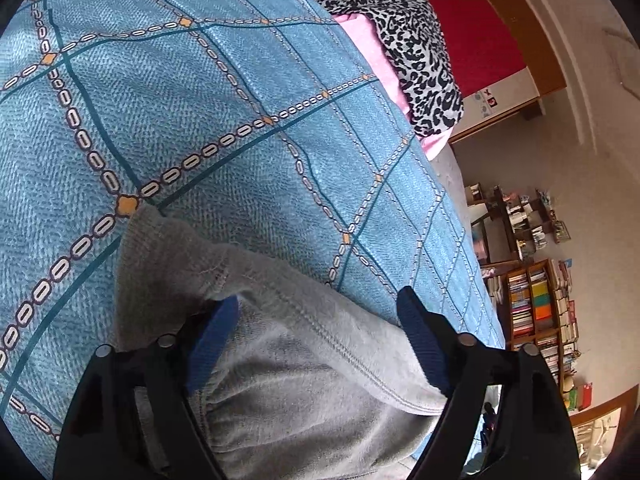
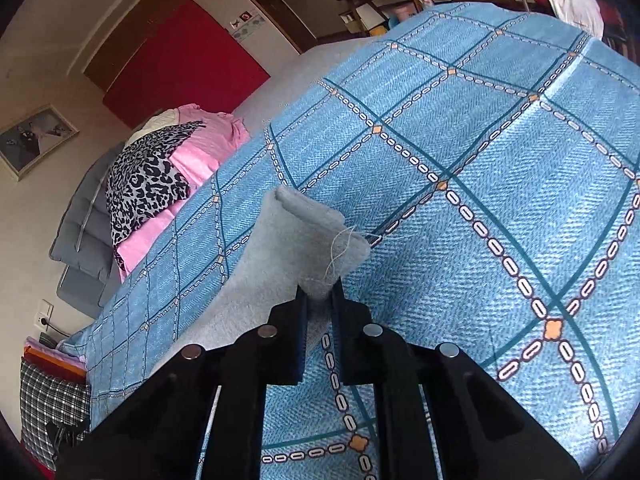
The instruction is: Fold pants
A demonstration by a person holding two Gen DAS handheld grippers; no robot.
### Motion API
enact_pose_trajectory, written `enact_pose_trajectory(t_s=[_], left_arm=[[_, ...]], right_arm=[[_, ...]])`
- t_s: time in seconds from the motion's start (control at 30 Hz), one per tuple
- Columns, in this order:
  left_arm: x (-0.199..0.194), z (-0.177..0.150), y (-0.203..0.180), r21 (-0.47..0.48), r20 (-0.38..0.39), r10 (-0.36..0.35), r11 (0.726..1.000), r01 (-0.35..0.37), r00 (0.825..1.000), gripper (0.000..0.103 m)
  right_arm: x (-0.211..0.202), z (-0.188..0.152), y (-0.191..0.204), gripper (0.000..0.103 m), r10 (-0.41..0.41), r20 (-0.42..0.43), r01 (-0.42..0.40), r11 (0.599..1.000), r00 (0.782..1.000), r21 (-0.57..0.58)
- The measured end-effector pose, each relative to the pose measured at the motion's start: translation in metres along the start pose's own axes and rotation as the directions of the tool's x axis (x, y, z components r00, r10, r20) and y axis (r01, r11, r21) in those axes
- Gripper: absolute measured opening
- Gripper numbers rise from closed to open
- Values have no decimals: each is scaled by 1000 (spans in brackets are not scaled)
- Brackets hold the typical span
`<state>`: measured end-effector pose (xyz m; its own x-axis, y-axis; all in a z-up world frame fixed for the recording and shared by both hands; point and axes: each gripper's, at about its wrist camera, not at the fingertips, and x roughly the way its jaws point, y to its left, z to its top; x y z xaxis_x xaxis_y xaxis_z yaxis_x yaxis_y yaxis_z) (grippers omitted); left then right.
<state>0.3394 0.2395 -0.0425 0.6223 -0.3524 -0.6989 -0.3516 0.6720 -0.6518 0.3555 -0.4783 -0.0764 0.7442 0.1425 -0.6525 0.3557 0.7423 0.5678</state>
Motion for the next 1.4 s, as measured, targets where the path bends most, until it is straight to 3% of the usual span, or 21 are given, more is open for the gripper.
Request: enact_pose_trajectory(t_s=[0.03, 0.07, 0.1, 0.17, 0.2, 0.6, 0.97, 1.2, 1.3, 1.4], left_arm=[[1, 0, 0, -5, -3, 31, 1000, -31, 1000, 54], [1, -1, 2, -15, -6, 58, 998, -58, 998, 35], [1, -1, 6, -25, -10, 59, 998, -59, 998, 24], [-3, -3, 11, -50, -13, 37, 998, -38, 999, 9], [-8, -5, 13, -58, -10, 24, 998, -25, 1000, 6], [-109, -50, -15, 100, 75, -137, 987, 129, 988, 5], [-177, -127, 17, 207, 55, -157, 968, 142, 986, 5], [-181, -184, 58, 253, 16, -69, 965, 63, 997, 5], [-179, -193, 74, 226, 1, -65, 972, 63, 998, 5], [-183, -195, 78, 217, 1, -77, 973, 75, 997, 6]], right_arm=[[-6, -1, -1, 10, 2, 6, -2, 1000, 1000, -4], [-12, -2, -1, 10, 8, 11, -8, 1000, 1000, -7], [-17, -3, 0, 10, 16, 15, -16, 1000, 1000, -10], [-27, -3, 2, 10, 31, 27, -30, 999, 999, -23], [-34, -4, 4, 10, 37, 35, -36, 999, 999, -33], [-158, -11, -11, 10, 114, 141, -109, 993, 983, -41], [-288, -120, -79, 10, 97, 178, -97, 995, 979, -10], [-297, -189, -131, 10, -6, 137, 0, 999, 991, 39], [-295, -204, -151, 11, 15, 121, -29, 993, 993, 117], [-305, -207, -151, 10, 46, 152, -64, 991, 987, 115]])
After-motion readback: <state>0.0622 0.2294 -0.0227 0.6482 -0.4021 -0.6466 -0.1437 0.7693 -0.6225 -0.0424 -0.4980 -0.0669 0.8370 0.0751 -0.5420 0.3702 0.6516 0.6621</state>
